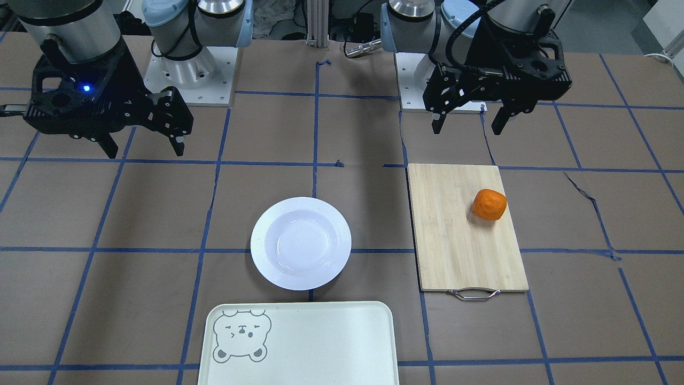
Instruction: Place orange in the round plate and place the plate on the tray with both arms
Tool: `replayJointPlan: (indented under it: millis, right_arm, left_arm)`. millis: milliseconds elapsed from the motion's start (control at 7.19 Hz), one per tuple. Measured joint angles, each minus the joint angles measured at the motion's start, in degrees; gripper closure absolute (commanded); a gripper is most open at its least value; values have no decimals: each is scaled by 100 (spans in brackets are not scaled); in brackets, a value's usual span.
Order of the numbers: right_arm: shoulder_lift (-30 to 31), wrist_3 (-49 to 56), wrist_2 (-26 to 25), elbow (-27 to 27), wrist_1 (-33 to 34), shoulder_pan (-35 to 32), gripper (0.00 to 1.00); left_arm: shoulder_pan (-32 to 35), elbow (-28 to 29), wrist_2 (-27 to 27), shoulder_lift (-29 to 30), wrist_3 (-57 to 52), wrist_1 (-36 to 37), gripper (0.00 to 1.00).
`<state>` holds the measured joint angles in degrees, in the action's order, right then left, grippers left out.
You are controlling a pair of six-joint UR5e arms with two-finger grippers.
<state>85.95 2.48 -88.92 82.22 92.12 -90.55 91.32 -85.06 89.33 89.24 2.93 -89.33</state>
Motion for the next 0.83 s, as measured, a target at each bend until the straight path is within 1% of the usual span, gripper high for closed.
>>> replayJointPlan:
  millis: [139, 278, 417, 557, 835]
  right_arm:
    - [0, -3, -4, 2, 36, -3, 0]
    - [1, -7, -4, 4, 43, -3, 0]
    - [1, -10, -3, 4, 41, 1, 0]
    - [3, -10, -1, 4, 42, -4, 0]
    - [3, -11, -1, 5, 65, -21, 0]
  left_arm:
    - [-2, -7, 35, -1, -2, 0, 0]
    - [-13, -57, 187, 0, -2, -3, 0]
    - [-27, -204, 523, 0, 10, -3, 0]
    - [-39, -443, 884, 2, 32, 5, 0]
    - [-119, -1149, 1326, 47, 27, 101, 0]
